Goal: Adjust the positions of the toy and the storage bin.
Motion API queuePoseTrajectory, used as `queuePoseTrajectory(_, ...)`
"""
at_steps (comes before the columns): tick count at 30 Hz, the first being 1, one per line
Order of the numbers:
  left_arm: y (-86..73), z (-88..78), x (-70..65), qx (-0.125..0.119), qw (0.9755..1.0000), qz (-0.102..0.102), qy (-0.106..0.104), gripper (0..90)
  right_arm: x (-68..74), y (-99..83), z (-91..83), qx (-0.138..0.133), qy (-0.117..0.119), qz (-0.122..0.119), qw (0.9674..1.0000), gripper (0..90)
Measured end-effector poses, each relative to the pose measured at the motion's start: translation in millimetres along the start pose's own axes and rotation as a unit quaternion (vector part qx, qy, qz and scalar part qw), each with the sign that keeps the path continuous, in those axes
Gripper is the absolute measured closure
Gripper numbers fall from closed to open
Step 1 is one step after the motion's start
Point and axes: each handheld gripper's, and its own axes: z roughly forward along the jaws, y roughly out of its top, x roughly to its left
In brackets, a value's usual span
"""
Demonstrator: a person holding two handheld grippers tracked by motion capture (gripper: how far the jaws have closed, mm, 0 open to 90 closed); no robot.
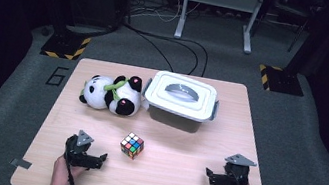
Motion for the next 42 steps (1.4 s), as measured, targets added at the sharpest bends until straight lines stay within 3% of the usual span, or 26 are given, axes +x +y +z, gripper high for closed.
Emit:
queuePoseTrajectory(4, 1.5, -2.8, 0.4, -0.001, 0.9999, -0.008, -0.006, 2.6, -18.5, -7.5, 2.2, 0.000, -0.004, 0.020, 0.9998, 0.0)
queuePoseTrajectory(9, 7.0, -9.5, -0.5, -0.014, 0.9997, -0.007, -0.018, 3.1, -20.9, -7.5, 6.3, 0.005, -0.028, 0.015, 0.9995, 0.0)
queuePoseTrajectory(13, 16.7, -15.9, -6.4, -0.032, 0.9987, -0.002, -0.041, 3.0, -20.7, -6.7, 7.4, 0.007, -0.027, 0.007, 0.9996, 0.0)
queuePoseTrajectory(15, 23.4, -18.8, -11.0, -0.040, 0.9979, -0.002, -0.050, 2.8, -20.9, -6.8, 7.5, 0.007, -0.027, 0.006, 0.9996, 0.0)
queuePoseTrajectory(22, 52.6, -22.9, -38.1, -0.071, 0.9941, 0.030, -0.076, 0.0, -20.8, -6.8, 7.4, 0.007, -0.027, 0.006, 0.9996, 0.0)
queuePoseTrajectory(26, 67.0, -16.9, -55.0, -0.076, 0.9919, 0.053, -0.087, 0.0, -20.9, -6.8, 7.4, 0.007, -0.026, 0.007, 0.9996, 0.0)
queuePoseTrajectory(32, 75.9, -1.4, -74.4, -0.071, 0.9900, 0.066, -0.103, 0.0, -20.8, -6.7, 7.4, 0.006, -0.026, 0.010, 0.9996, 0.0)
queuePoseTrajectory(42, 71.5, 26.5, -82.5, -0.057, 0.9917, 0.068, -0.093, 3.5, -20.8, -6.8, 7.3, 0.007, -0.026, 0.010, 0.9996, 0.0)
